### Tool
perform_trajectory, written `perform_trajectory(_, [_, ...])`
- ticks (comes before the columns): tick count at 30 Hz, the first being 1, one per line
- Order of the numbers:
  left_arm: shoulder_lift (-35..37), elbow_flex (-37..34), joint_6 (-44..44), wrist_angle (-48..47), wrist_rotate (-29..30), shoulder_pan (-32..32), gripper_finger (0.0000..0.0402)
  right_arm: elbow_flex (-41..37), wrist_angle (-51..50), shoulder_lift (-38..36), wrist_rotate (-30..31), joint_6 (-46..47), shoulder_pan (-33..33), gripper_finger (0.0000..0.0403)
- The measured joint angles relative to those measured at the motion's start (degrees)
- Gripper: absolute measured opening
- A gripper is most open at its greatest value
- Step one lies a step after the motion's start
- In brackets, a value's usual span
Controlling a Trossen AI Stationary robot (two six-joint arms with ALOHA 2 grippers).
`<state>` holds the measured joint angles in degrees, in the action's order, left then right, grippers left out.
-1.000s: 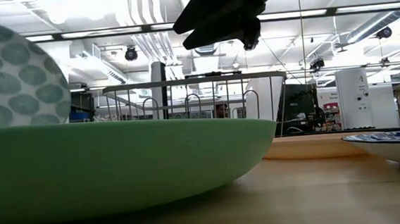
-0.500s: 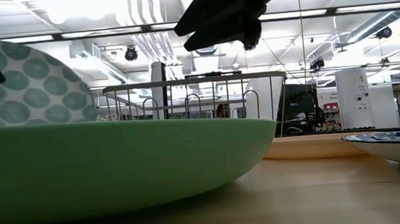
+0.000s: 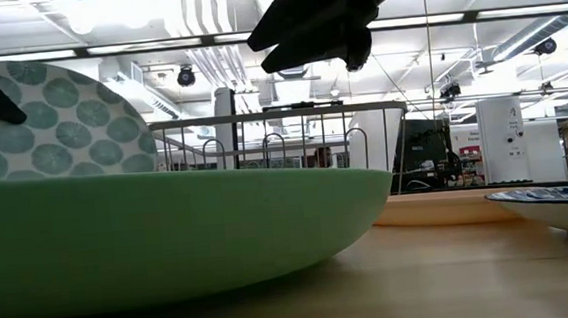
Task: Sort dishes
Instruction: Move the green patterned plate to the middle left of the table
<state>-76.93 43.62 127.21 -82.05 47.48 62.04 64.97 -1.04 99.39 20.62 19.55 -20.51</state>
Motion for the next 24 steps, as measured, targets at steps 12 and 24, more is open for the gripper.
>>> perform_trajectory(12, [-6.57,-0.15,0.75,3.46,-1.64,0.02,0.0055,-0.64,1.02,0.07,-1.44,-2.77,-0.11,0.0181])
perform_trajectory(24, [-11.28,-0.26,0.22,7.11,-4.41,0.02,0.0053,-1.29,13.42,12.16,-7.76,-7.94,-0.11,0.0084])
